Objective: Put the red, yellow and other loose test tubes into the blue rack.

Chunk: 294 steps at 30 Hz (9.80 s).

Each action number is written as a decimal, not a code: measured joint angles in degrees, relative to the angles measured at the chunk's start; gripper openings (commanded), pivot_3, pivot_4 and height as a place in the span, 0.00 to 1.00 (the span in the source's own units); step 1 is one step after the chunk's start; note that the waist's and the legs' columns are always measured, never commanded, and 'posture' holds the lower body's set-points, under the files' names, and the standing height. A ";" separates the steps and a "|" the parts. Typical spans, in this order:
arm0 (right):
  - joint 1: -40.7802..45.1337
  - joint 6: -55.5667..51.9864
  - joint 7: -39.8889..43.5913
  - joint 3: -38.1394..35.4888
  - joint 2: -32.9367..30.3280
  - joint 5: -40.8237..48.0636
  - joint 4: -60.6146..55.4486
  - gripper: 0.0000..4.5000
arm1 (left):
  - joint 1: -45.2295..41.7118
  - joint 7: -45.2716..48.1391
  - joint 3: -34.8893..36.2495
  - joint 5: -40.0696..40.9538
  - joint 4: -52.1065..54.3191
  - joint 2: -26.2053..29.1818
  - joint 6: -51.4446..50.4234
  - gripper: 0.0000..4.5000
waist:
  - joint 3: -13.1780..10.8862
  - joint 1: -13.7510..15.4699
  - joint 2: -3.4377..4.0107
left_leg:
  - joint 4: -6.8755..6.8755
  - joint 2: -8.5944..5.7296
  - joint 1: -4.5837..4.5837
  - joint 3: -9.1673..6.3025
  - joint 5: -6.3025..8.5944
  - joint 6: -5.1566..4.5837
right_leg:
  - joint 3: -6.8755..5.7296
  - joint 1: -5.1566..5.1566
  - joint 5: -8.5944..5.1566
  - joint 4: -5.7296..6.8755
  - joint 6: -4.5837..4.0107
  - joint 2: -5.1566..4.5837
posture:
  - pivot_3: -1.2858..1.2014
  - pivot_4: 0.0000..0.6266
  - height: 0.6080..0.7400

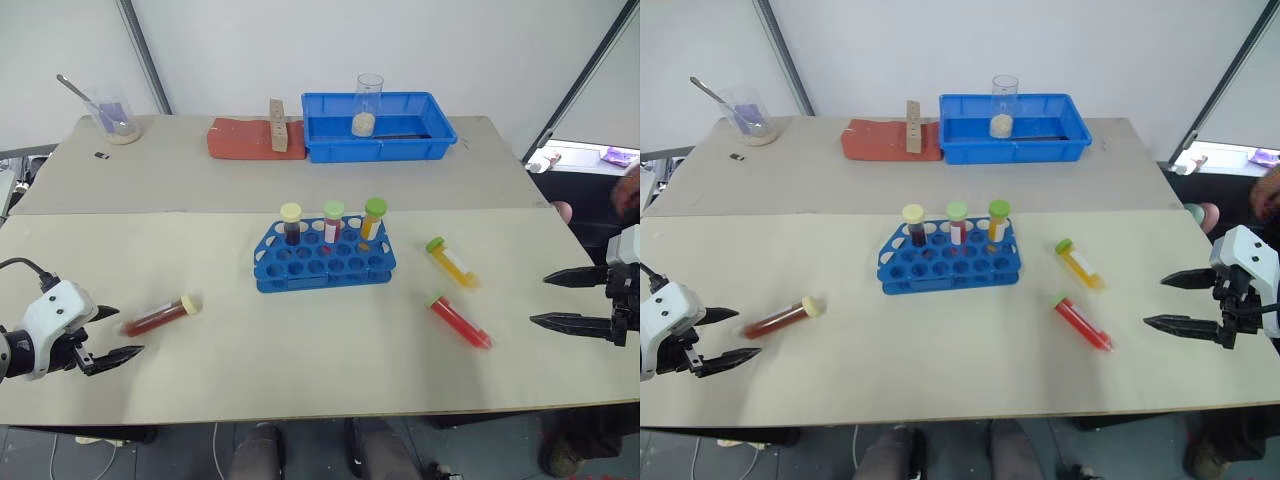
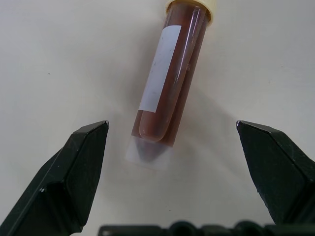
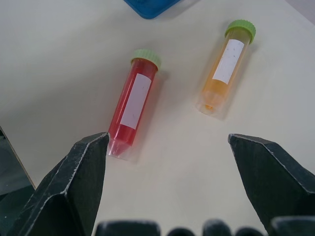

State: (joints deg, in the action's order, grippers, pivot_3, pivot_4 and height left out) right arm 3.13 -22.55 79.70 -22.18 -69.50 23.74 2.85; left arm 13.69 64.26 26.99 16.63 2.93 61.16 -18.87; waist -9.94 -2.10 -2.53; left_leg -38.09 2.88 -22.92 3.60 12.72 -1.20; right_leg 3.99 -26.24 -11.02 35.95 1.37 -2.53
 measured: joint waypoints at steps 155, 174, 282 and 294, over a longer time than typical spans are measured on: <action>10.91 28.23 -61.85 21.78 64.90 -16.23 -1.16 0.68 | -30.86 -12.16 -25.58 17.40 19.01 -27.09 -7.65 1.00 | -0.03 -0.33 0.10 | -0.63 -0.06 -0.36 -0.42 -0.04 0.01 | 0.01 0.15 0.51 0.11 0.58 0.22 | 0.52 0.24 1.00; 5.75 -36.93 -44.78 15.36 16.89 0.30 -38.87 0.75 | -28.67 -7.97 -30.87 12.94 23.12 -21.73 -6.97 1.00 | -0.04 -0.15 0.07 | -0.61 -0.08 -0.34 -0.39 -0.04 0.01 | 0.03 0.15 0.21 0.03 0.26 0.18 | 0.52 0.24 1.00; 15.88 -7.73 -26.81 31.46 31.60 4.27 -34.84 0.75 | -23.15 7.70 -19.02 2.82 3.41 12.29 -4.13 1.00 | -0.09 -0.49 0.04 | -0.06 0.05 -0.06 -0.24 -0.02 0.00 | -0.07 -0.01 -0.07 0.13 -0.13 0.24 | 0.52 0.24 1.00; 19.63 -16.32 -27.30 34.97 30.29 5.29 -37.08 0.75 | -25.49 6.48 -27.02 -6.77 -4.13 6.58 1.96 1.00 | -0.09 1.53 -0.09 | -0.06 -0.04 -0.43 -0.16 -0.02 0.01 | -0.15 -0.18 -0.04 0.00 -0.12 0.04 | 0.52 0.24 1.00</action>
State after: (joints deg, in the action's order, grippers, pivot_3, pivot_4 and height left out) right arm 22.76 -38.87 52.40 12.80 -39.21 29.03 -34.23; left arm -11.80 70.73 -0.03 9.86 -1.20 67.74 -16.92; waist -10.03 -0.57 -2.62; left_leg -38.16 2.83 -23.35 3.44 12.71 -1.19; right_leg 3.84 -26.42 -11.06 35.95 1.25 -2.48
